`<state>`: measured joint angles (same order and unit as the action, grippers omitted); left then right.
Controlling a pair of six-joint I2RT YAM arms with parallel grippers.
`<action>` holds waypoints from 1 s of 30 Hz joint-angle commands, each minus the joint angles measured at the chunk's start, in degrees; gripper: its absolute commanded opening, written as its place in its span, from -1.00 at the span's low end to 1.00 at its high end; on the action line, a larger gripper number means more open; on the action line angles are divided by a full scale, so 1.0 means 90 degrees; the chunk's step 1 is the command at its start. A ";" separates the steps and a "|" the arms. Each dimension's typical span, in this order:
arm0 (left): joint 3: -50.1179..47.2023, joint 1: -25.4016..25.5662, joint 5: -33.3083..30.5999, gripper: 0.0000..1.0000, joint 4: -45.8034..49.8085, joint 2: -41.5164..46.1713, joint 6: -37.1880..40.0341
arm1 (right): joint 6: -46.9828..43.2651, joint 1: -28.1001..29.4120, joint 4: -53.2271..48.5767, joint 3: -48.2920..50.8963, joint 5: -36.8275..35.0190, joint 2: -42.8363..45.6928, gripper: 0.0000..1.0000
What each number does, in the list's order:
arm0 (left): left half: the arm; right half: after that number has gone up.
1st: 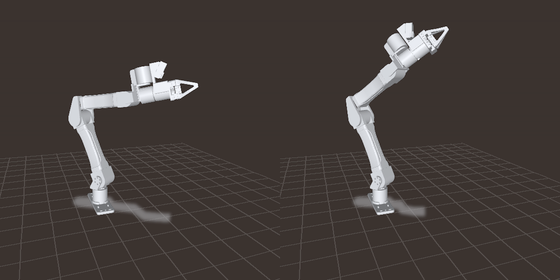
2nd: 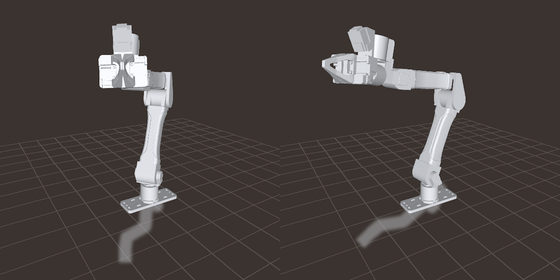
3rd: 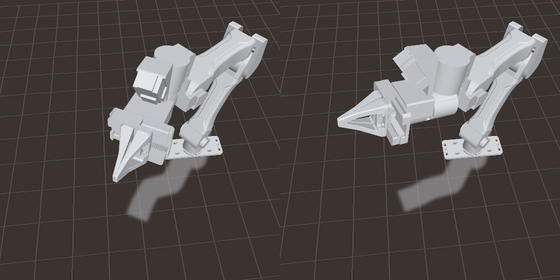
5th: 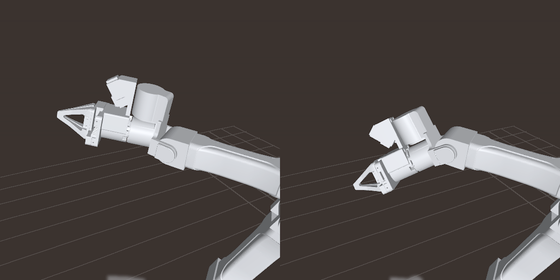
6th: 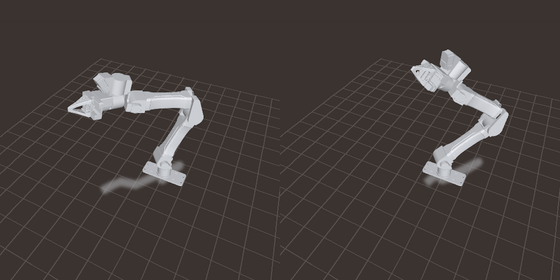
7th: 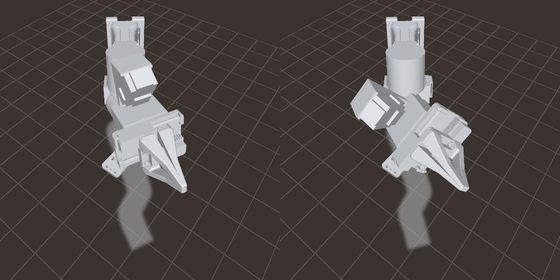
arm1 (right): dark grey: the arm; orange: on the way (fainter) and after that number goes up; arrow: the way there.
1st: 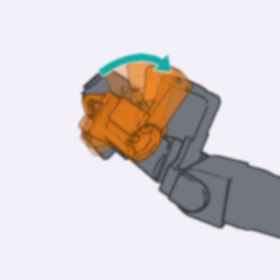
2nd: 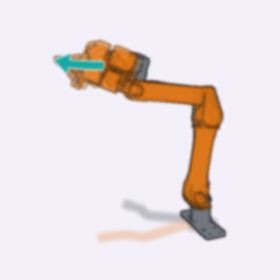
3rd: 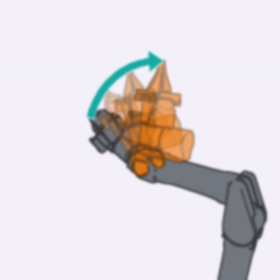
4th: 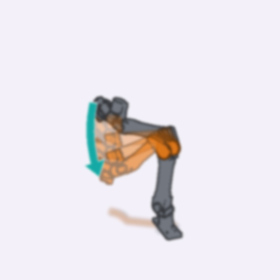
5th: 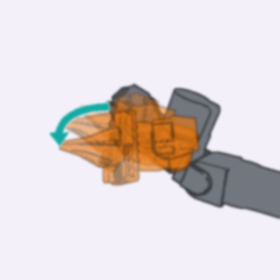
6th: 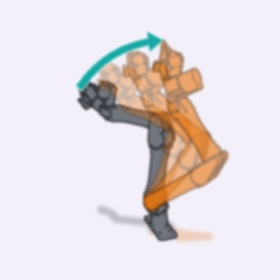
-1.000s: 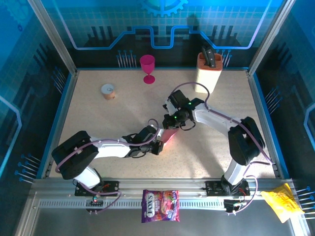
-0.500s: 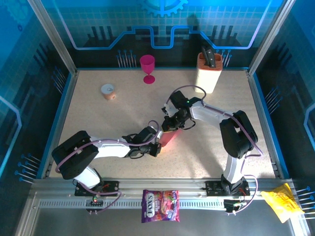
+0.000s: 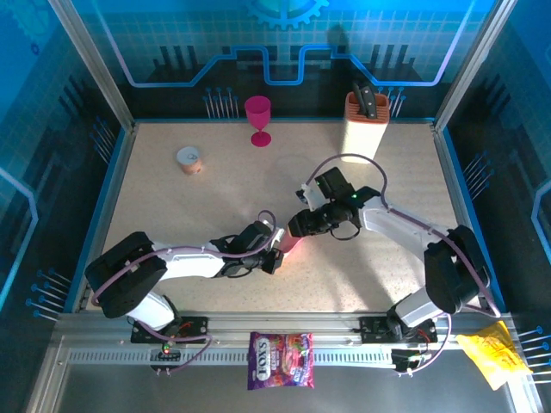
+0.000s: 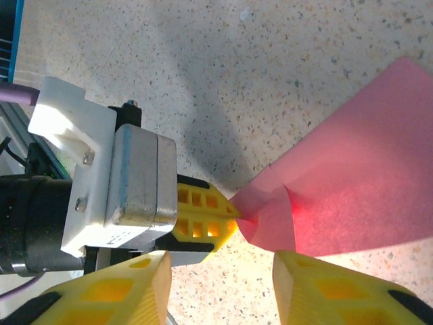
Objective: Fold a paper plane with a square sheet of paper (pick it up from the middle)
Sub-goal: Fold the wing for the fifth time at the center of the table.
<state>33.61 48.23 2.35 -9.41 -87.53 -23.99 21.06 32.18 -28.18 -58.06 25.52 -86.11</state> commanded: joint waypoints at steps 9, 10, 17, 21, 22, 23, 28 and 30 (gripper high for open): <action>-0.0014 -0.0003 0.0571 -1.00 -0.0222 -0.0044 0.0139 | -0.0128 0.0035 0.0561 0.0621 -0.0564 0.0469 0.05; 0.0000 -0.0010 0.0605 -1.00 -0.0219 -0.0059 0.0127 | -0.0100 0.0032 0.0599 0.0648 -0.0562 0.0447 0.04; 0.0140 0.0001 0.0730 -1.00 0.0008 -0.0241 0.0227 | -0.0053 0.0037 0.0344 0.0374 -0.0694 0.0080 -0.14; 0.0208 -0.0007 0.0725 -1.00 0.0125 -0.0389 0.0353 | -0.0284 0.0019 -0.0136 -0.0274 -0.0590 -0.0384 -0.43; 0.0240 -0.0008 0.0731 -1.00 0.0158 -0.0420 0.0381 | -0.0325 0.0020 -0.0219 -0.0400 -0.0542 -0.0523 -0.55; 0.0263 -0.0007 0.0744 -1.00 0.0184 -0.0446 0.0384 | -0.0364 0.0026 -0.0263 -0.0492 -0.0467 -0.0647 -0.65; 0.0270 -0.0010 0.0749 -1.00 0.0197 -0.0433 0.0414 | -0.0520 0.0131 -0.0325 -0.0697 -0.0119 -0.1194 -0.93; 0.0255 -0.0010 0.0750 -1.00 0.0193 -0.0379 0.0409 | -0.0559 0.0197 -0.0335 -0.0674 -0.0069 -0.1318 -1.00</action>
<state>35.11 48.21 7.84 -9.28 -91.09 -21.87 17.52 32.80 -28.14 -63.42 22.31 -96.27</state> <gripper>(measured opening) 0.064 0.050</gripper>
